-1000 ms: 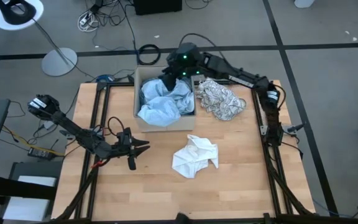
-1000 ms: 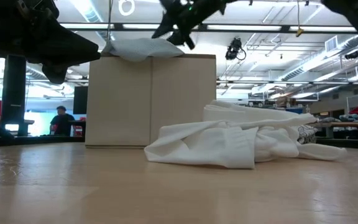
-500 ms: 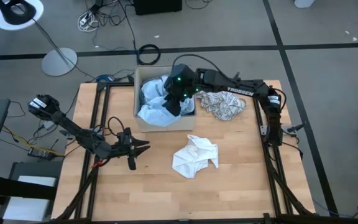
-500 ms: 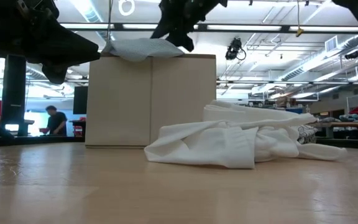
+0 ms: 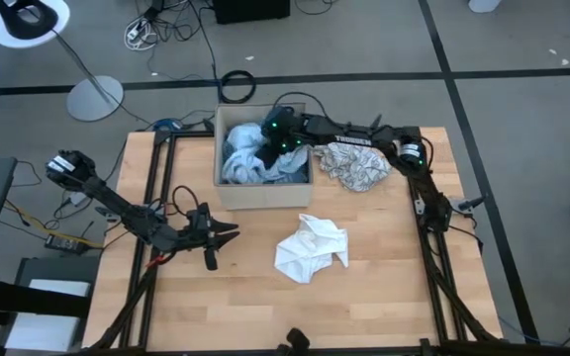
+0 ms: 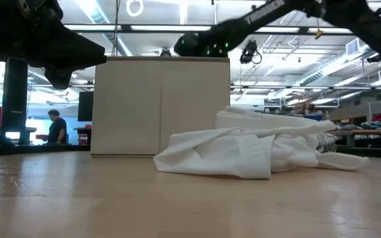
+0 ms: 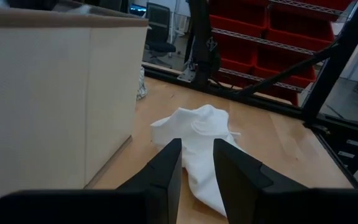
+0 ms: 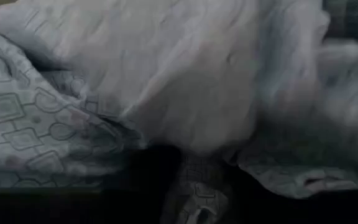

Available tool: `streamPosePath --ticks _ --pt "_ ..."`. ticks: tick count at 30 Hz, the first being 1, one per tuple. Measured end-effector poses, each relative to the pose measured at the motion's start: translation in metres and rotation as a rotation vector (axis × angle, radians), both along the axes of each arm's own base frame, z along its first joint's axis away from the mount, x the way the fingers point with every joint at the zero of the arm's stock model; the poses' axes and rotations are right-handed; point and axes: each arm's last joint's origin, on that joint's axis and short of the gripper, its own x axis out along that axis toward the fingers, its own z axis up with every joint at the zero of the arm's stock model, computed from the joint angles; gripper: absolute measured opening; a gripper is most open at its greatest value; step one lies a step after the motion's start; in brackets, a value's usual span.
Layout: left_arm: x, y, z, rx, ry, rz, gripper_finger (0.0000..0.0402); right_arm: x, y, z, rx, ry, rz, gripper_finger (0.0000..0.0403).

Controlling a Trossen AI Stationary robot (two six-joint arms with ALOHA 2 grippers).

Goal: Sort clothes
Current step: Put the light blue cloth into the laundry organizer, then put the white patterned cloth into the laundry organizer

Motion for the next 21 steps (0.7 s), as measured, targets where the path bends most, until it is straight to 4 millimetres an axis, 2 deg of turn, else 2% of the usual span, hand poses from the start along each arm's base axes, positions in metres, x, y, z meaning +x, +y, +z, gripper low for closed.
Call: streamPosePath --ticks 2,5,9,12,16,21 --pt "0.0 0.0 0.0 0.001 0.002 -0.001 0.0099 0.004 -0.003 -0.019 0.048 0.013 0.012 0.016" --pt "0.0 0.0 -0.001 0.005 0.006 0.0 0.0099 0.001 -0.005 -0.021 0.035 0.069 0.026 0.016" --pt "0.0 0.0 -0.001 0.009 0.012 0.0 0.0099 -0.004 -0.002 -0.002 0.035 0.028 0.057 0.016" --pt "0.0 0.0 -0.001 0.009 0.012 0.0 0.0099 -0.013 0.002 0.029 -0.003 -0.018 0.07 0.016" --pt "0.0 0.0 -0.001 0.008 0.01 0.0 0.0099 -0.03 0.012 0.083 -0.095 -0.119 0.109 0.016" --pt "0.0 0.0 -0.001 0.009 0.013 0.0 0.0099 -0.054 0.026 0.134 -0.201 -0.2 0.135 0.016"
